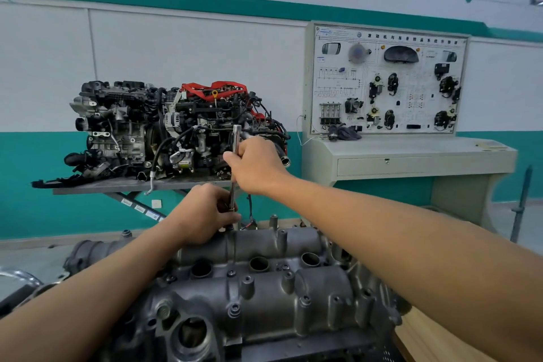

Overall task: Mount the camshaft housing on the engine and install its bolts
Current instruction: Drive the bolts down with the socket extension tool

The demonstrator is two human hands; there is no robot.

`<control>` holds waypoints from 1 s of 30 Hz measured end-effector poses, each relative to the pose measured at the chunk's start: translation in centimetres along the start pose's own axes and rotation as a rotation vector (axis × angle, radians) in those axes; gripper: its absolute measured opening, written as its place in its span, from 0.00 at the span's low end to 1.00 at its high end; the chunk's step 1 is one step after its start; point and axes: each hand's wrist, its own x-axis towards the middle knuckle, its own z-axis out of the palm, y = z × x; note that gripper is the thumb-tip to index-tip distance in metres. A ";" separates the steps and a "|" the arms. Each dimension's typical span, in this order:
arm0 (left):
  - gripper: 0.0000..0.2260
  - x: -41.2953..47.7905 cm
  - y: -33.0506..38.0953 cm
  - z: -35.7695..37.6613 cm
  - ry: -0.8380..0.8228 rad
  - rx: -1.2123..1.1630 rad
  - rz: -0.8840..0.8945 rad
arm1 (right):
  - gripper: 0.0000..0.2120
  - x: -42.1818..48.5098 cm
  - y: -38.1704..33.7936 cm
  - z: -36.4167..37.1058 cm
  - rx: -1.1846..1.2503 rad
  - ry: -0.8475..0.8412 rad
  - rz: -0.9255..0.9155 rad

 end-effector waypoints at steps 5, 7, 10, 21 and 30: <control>0.04 -0.1 -0.1 -0.1 0.015 0.015 0.017 | 0.19 -0.4 -0.6 0.0 -0.027 -0.007 -0.011; 0.05 -0.1 -0.3 0.1 0.045 0.049 0.045 | 0.19 -1.0 -0.3 -0.1 -0.040 -0.004 -0.062; 0.05 -0.2 -0.4 0.4 0.036 0.064 0.076 | 0.19 -1.4 0.5 -0.8 -0.031 -0.021 -0.068; 0.05 -1.2 0.7 -3.7 0.086 -0.304 -0.068 | 0.18 0.2 -2.7 -4.0 0.058 -0.085 -0.065; 0.03 -4.9 7.2 -4.2 -0.226 -0.230 0.125 | 0.16 -5.1 -1.9 -9.1 -0.085 -0.355 -0.335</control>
